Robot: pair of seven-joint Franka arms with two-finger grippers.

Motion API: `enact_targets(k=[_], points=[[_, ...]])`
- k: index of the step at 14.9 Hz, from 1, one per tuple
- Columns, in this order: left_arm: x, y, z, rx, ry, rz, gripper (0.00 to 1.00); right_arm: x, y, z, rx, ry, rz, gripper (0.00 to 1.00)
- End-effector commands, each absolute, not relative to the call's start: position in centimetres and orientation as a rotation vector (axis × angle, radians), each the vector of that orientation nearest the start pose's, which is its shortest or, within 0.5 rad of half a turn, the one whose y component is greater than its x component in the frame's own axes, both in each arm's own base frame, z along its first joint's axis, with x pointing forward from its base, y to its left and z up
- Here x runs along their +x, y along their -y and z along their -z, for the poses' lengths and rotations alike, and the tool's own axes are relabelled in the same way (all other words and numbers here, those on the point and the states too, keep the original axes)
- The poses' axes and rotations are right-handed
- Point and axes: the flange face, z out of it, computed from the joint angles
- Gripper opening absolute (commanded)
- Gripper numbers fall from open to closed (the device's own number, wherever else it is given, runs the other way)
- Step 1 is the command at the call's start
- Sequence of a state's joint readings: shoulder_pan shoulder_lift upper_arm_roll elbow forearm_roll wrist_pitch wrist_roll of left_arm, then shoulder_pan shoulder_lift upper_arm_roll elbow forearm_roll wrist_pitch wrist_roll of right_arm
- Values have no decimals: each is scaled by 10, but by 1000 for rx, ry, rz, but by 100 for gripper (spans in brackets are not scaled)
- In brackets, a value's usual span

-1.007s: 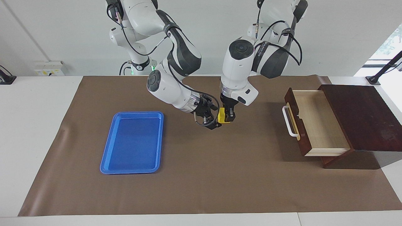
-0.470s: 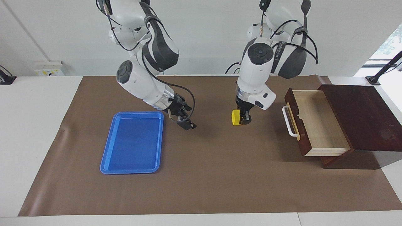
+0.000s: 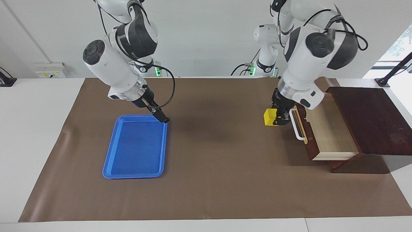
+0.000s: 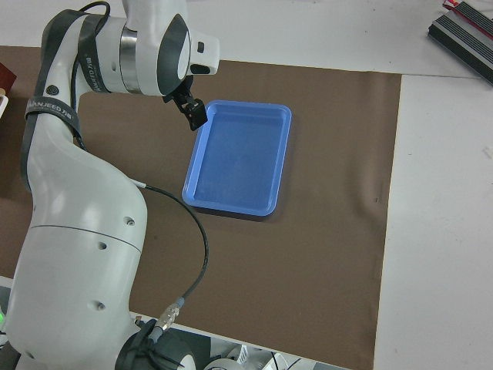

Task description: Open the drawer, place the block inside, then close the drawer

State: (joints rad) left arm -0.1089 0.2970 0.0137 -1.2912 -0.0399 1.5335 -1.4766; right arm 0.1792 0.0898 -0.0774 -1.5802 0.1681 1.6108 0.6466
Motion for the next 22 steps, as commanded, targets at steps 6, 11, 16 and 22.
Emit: enact_targets(k=[6,11,16,22], points=[[634,-50,-524,-2429,1958,-58,0,539,-14,-615,-3157,2,-70,100],[626,-51,-486,-2346,2055,-67,0,541,-9,-614,-3155,0,-82,100],[618,-41,-462,-2301,2111,-72,0,539,-2,-612,-3156,12,-121,100],[610,-44,-452,-2316,2116,-56,0,537,-3,-610,-3155,12,-148,100]])
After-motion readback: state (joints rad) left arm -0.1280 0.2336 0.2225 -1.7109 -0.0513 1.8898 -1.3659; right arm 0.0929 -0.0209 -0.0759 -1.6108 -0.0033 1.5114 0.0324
